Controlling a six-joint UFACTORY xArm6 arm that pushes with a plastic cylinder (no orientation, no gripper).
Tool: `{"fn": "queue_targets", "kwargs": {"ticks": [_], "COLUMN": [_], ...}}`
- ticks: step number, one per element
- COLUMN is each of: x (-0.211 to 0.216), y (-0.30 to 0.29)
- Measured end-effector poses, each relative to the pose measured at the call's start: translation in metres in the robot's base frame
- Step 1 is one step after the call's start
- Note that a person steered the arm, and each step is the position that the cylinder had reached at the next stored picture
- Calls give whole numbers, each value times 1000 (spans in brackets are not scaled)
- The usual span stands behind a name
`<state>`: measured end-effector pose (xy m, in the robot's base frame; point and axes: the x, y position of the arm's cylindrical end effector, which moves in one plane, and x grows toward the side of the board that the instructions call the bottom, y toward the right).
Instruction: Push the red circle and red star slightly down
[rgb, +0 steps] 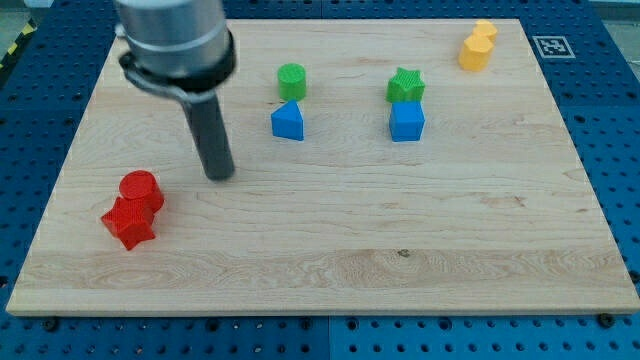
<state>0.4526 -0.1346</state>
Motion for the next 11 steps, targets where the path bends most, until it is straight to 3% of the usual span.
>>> {"fn": "queue_targets", "kwargs": {"ticks": [1,4,7,11], "x": [-15,17,5,51], "y": [-30,-79,-79,-73]}}
